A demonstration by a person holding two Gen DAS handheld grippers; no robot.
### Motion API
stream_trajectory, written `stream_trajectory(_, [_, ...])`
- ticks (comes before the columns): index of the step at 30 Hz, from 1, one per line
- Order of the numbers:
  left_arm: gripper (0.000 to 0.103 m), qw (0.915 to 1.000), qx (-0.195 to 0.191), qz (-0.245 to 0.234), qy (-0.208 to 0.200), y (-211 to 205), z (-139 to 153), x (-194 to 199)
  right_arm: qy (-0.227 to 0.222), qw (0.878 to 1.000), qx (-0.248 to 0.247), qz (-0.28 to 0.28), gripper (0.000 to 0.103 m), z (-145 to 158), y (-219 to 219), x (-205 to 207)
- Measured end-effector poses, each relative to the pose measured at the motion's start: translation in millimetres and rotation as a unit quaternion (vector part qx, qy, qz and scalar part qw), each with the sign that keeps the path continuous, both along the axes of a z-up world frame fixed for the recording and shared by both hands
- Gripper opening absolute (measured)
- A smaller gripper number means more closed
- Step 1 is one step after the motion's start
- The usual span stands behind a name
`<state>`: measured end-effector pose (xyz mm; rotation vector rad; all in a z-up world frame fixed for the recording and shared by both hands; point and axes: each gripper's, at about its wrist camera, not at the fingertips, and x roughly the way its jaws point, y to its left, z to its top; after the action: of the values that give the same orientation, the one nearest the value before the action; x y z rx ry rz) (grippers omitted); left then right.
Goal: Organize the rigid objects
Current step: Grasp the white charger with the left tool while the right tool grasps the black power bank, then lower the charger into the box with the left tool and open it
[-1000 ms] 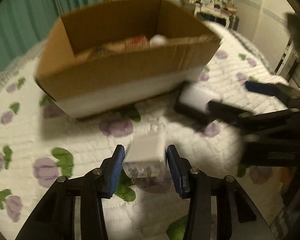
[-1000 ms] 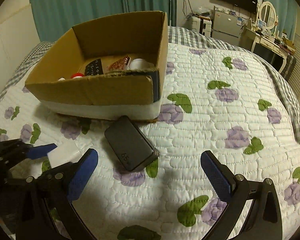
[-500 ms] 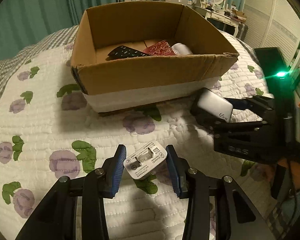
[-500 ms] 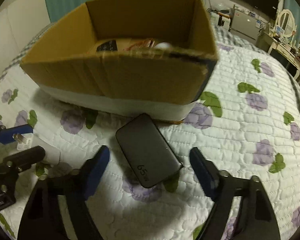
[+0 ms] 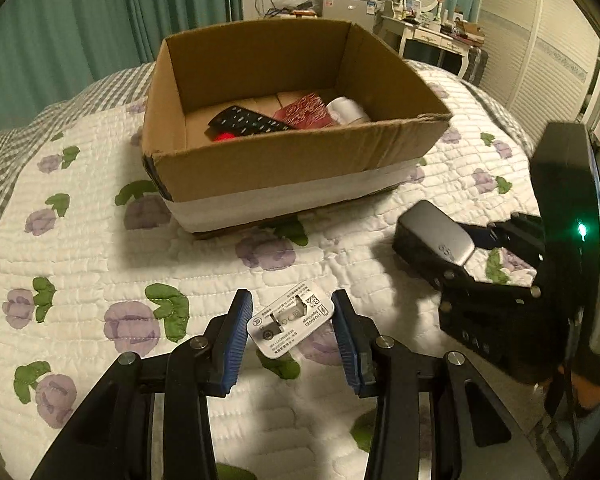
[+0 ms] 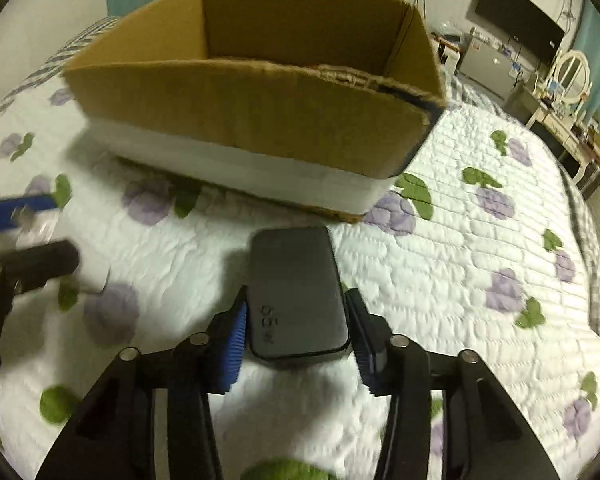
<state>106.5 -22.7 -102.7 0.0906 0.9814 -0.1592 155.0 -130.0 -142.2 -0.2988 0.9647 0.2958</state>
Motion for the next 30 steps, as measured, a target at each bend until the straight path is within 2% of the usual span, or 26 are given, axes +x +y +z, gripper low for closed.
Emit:
stream_trajectory(4, [0.041,0.9999,-0.005,-0.002,-0.012,-3,16,-10,-0.003,1.000,0.010,-0.024,0.041,12,-10,-16])
stream_trajectory(8, [0.041,0.9993,-0.017,-0.004,-0.031,-1,39,-18,-0.026,0.999,0.019,-0.034,0.041,37,-13,-34])
stream_trajectory(16, [0.041,0.9952,-0.053,-0.005,-0.082,7,101,-19,-0.089,0.994,0.044,-0.038,0.041,117,-8,-57])
stream_trajectory(18, [0.041,0.9938,-0.056,-0.006,-0.096,10,116,-13,-0.105,0.993,0.050,-0.035,0.041,141,-7,-56])
stream_trajectory(24, [0.041,0.9906,-0.062,-0.002,-0.122,19,146,21,-0.141,0.987,0.071,-0.025,0.041,185,-1,-41])
stream_trajectory(30, [0.041,0.9908,-0.031,-0.007,-0.132,21,145,71,-0.153,0.987,0.059,-0.006,0.041,196,13,-12])
